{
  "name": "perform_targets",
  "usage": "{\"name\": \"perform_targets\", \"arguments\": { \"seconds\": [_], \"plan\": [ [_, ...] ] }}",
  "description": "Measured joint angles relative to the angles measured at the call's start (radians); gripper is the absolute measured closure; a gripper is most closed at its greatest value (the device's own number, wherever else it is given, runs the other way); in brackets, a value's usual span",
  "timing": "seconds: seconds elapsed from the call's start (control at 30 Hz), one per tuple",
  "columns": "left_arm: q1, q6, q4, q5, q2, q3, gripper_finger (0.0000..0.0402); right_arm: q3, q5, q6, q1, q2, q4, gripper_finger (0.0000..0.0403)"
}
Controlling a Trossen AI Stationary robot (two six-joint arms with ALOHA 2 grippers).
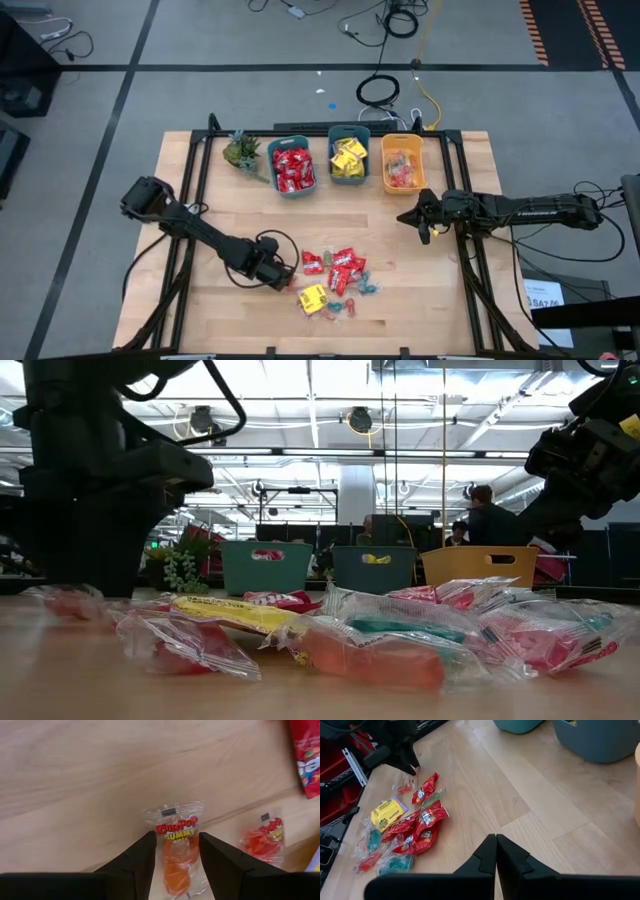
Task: Sort candy
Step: Put the orange gummy candy into the yellow bin
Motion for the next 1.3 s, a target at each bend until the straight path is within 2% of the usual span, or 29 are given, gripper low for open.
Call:
{"name": "perform_targets", "arguments": {
  "seconds": [0.13,0.2,0.3,0.33,0.57,0.67,0.7,0.83,0.97,1.1,1.3],
  "plan": [
    [0.0,0.004,-0.013,0.014,0.007,0.001,0.0264,0.0,0.0,-0.004,0.0,0.0,0.0,0.0401],
    [-0.001,0.013,-0.042,0.0,-0.002,0.012,0.0299,0.0,0.0,-0.004,0.0,0.0,0.0,0.0401],
    [-0.004,0.098,-0.066,-0.04,-0.033,0.023,0.037,0.0,0.001,-0.017,0.0,0.0,0.0,0.0401],
    [-0.002,0.128,-0.07,-0.065,-0.046,0.023,0.0383,0.0,0.001,-0.026,0.0,0.0,0.0,0.0401],
    [0.08,0.295,-0.116,-0.256,-0.172,0.022,0.0395,0.0,0.002,-0.018,0.0,0.0,0.0,0.0401],
    [0.191,0.481,-0.077,-0.298,-0.243,0.024,0.0397,0.0,0.004,-0.018,0.0,0.0,0.001,0.0401],
    [0.244,0.57,-0.045,-0.284,-0.259,0.024,0.0397,0.0,0.005,-0.02,0.0,0.0,0.001,0.0401],
    [0.484,0.928,0.103,-0.118,-0.271,0.038,0.0399,0.0,0.006,-0.025,0.0,0.0,0.003,0.0401],
    [0.691,1.25,0.206,0.013,-0.191,0.145,0.0399,0.0,0.006,-0.026,0.0,0.0,0.009,0.0401],
    [0.816,1.528,0.21,0.116,-0.041,0.349,0.04,0.0,0.008,-0.026,0.0,0.0,0.014,0.0401],
    [0.89,1.791,0.184,0.222,0.246,0.77,0.04,0.0,0.014,-0.026,0.0,0.0,0.019,0.0401]
  ]
}}
